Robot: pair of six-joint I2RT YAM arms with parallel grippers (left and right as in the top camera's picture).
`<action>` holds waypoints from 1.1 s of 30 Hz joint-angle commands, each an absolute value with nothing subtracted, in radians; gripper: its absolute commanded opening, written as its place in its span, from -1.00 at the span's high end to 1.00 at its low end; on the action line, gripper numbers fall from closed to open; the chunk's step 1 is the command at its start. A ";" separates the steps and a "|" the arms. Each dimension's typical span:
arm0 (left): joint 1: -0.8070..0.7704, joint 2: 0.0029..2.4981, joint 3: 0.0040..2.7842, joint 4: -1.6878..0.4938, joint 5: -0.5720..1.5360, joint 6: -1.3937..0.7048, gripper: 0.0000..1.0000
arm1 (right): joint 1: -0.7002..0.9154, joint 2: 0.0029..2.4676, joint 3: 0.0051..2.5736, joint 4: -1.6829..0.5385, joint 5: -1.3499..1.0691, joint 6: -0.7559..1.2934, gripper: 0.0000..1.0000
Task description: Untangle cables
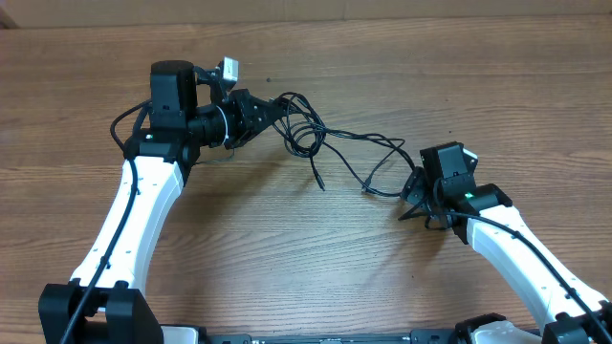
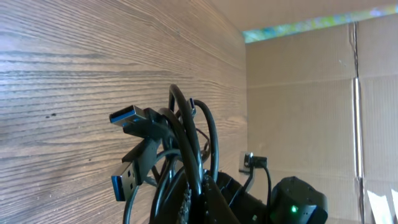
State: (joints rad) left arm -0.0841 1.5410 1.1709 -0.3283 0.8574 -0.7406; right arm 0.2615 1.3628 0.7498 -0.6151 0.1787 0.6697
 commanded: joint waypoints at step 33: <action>0.019 1.517 1.198 -0.397 0.839 -0.490 0.91 | 0.252 1.371 0.740 -0.509 -0.308 0.250 -1.00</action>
